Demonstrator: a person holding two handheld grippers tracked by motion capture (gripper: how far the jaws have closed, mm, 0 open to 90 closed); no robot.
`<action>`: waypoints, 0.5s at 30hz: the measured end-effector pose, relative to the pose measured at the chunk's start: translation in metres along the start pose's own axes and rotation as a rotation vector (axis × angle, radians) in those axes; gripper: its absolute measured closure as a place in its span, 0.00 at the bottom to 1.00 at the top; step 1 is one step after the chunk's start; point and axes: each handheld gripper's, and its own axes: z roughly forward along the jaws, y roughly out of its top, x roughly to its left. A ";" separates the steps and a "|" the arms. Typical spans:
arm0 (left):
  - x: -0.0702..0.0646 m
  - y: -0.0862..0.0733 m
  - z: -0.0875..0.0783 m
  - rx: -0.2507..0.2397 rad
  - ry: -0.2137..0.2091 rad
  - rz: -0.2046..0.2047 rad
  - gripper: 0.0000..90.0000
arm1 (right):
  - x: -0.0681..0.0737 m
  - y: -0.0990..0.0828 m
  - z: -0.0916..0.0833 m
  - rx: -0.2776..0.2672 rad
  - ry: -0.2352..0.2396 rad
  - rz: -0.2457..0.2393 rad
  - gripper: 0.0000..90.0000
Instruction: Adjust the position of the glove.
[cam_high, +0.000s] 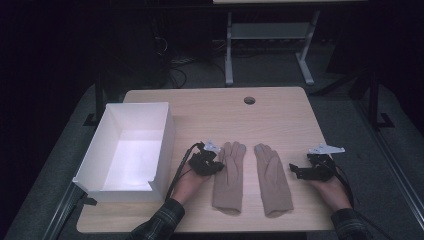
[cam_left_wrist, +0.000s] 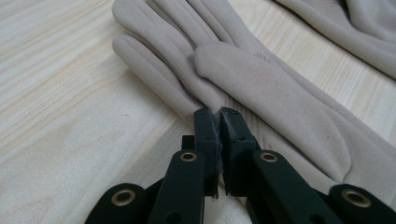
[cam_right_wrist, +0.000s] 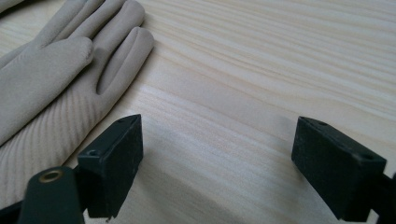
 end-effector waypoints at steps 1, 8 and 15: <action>0.000 0.000 0.000 -0.008 -0.009 -0.012 0.96 | 0.000 0.000 0.000 0.000 0.001 -0.002 0.19; -0.001 0.005 -0.005 -0.046 -0.036 -0.025 0.96 | 0.002 0.000 -0.016 -0.034 0.083 -0.013 0.75; -0.001 0.008 -0.010 -0.063 -0.069 -0.029 0.96 | 0.018 -0.001 -0.029 0.022 0.217 -0.100 1.00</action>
